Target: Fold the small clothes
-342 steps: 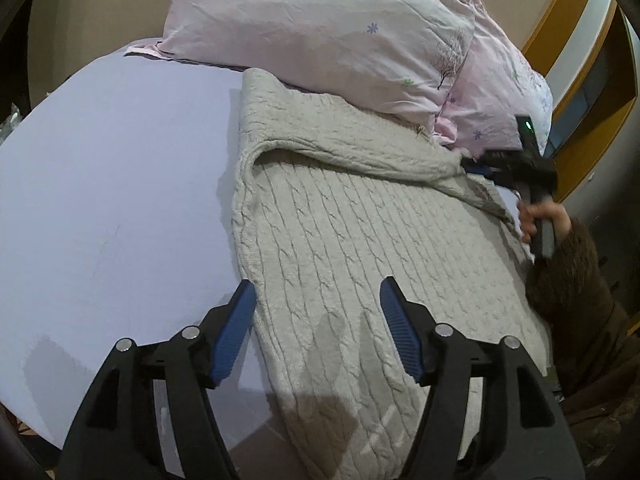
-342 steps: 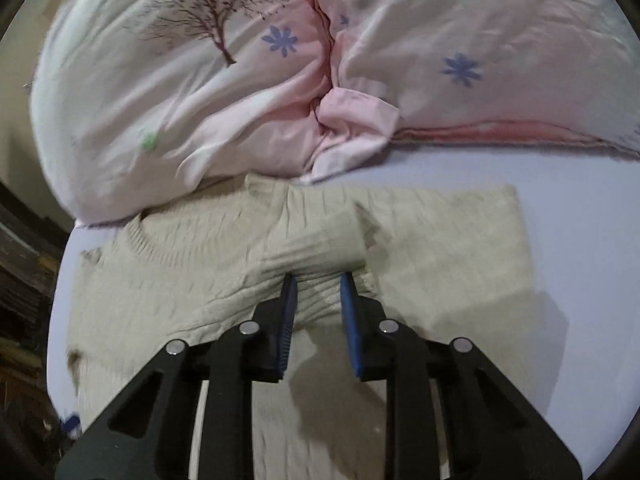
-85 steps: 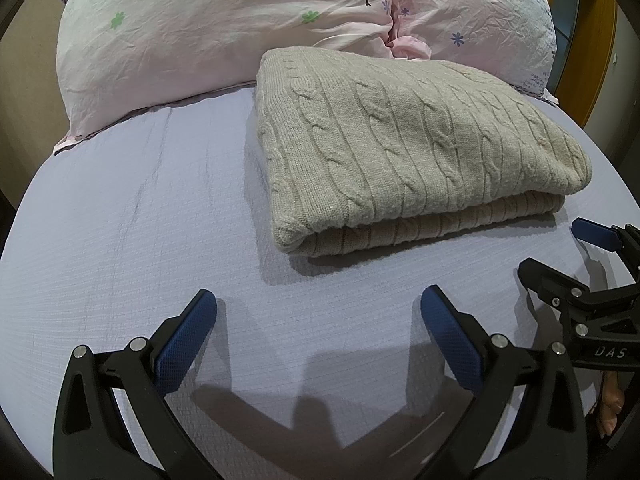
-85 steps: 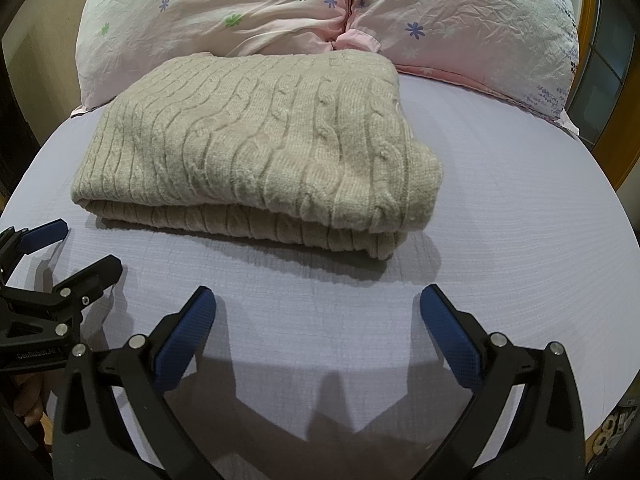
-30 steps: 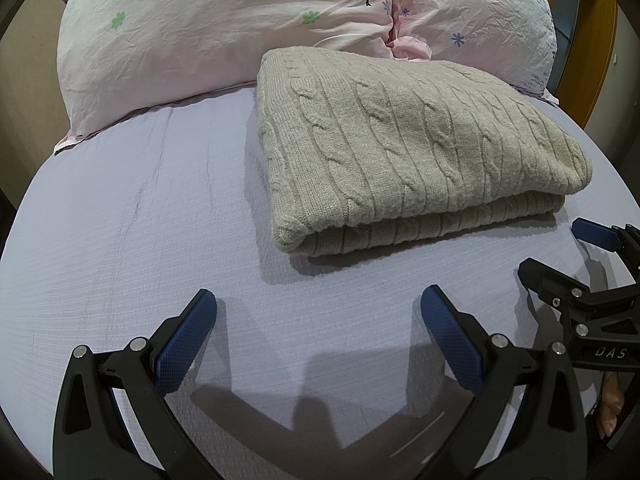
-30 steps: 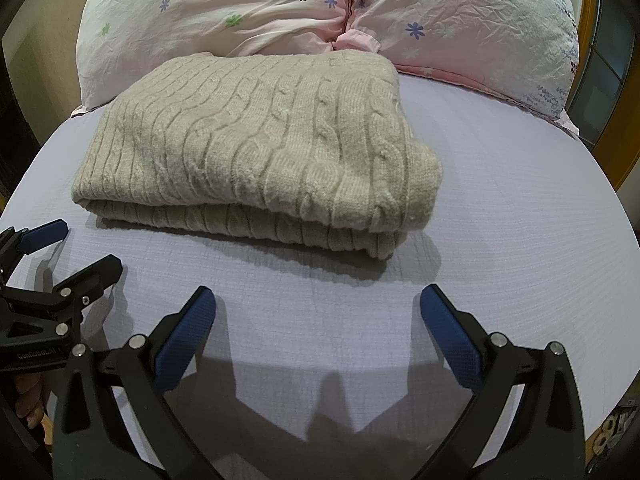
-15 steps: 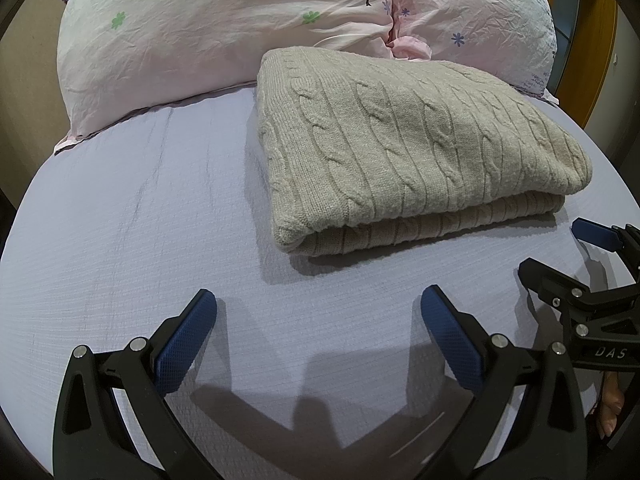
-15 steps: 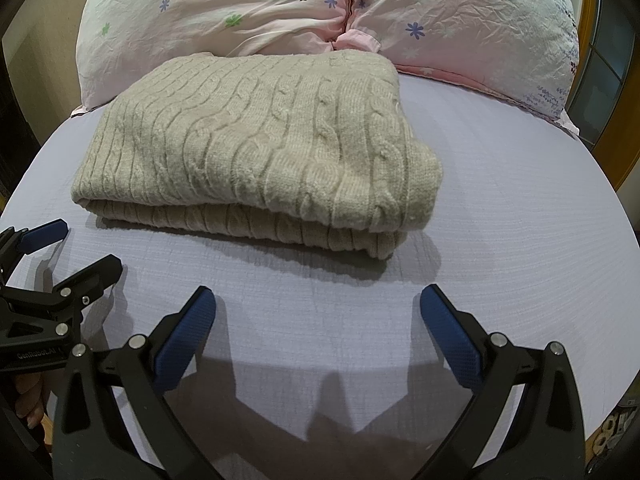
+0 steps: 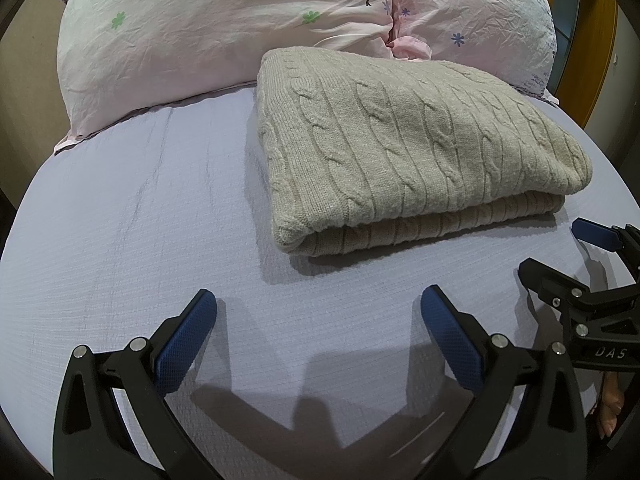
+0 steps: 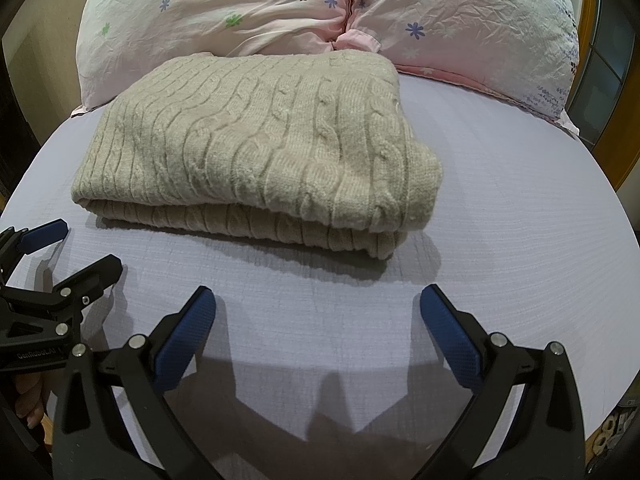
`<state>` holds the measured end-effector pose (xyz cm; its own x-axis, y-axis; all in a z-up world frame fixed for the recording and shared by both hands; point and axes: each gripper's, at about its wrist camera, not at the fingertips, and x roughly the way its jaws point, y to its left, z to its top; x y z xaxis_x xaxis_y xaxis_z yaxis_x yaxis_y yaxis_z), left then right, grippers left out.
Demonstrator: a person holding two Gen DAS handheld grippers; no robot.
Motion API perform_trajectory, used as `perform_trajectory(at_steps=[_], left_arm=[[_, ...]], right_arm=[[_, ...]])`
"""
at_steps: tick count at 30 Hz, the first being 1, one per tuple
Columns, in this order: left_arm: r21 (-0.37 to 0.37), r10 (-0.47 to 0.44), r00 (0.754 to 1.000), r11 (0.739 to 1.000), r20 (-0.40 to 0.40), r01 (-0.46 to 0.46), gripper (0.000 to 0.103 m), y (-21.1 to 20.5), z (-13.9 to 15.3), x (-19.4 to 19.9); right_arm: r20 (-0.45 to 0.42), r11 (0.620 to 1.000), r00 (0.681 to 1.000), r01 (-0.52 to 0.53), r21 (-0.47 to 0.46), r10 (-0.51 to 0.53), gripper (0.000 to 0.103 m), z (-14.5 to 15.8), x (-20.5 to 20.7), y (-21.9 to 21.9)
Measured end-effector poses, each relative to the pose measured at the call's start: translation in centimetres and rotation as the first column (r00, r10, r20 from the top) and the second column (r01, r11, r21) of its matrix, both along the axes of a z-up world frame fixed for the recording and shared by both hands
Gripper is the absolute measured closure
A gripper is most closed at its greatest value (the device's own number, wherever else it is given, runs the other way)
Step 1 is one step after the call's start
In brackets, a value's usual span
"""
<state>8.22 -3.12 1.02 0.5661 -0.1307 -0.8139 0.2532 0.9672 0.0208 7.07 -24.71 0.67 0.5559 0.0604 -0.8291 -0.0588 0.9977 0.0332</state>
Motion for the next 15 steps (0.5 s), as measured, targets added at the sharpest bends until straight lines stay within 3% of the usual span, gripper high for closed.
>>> perform_trajectory(at_steps=[15], left_arm=[[0.001,0.021,1.0,1.0,0.004,-0.021,0.001,0.27,0.17,0.47]], right_arm=[[0.0,1.0,1.0,0.0,0.0,0.0,0.002,0.0,-0.16,-0.07]])
